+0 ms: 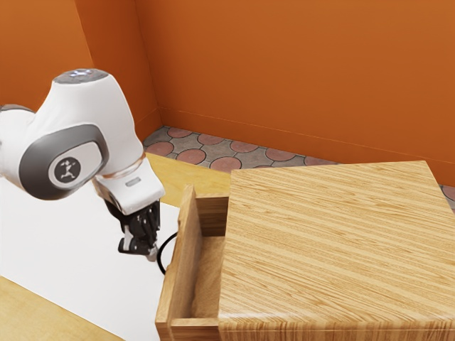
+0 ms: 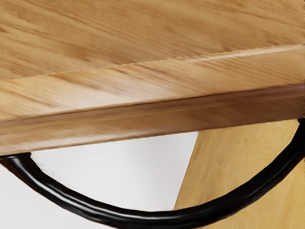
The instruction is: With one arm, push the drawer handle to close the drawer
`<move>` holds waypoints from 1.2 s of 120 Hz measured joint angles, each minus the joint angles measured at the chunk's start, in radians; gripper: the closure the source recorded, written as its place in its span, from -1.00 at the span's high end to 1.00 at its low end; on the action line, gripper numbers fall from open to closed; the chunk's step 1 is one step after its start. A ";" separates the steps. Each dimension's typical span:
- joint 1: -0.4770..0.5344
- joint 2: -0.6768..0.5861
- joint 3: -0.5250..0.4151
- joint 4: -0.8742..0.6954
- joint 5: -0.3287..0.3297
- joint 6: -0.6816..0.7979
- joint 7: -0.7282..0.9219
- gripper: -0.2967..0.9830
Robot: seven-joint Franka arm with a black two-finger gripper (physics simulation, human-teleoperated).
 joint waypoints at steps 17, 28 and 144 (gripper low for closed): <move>0.001 0.030 -0.015 0.016 -0.005 0.010 0.000 -0.69; 0.002 0.052 -0.027 0.032 -0.007 0.016 -0.001 -0.69; 0.051 0.245 -0.176 0.185 0.007 0.081 -0.033 -0.80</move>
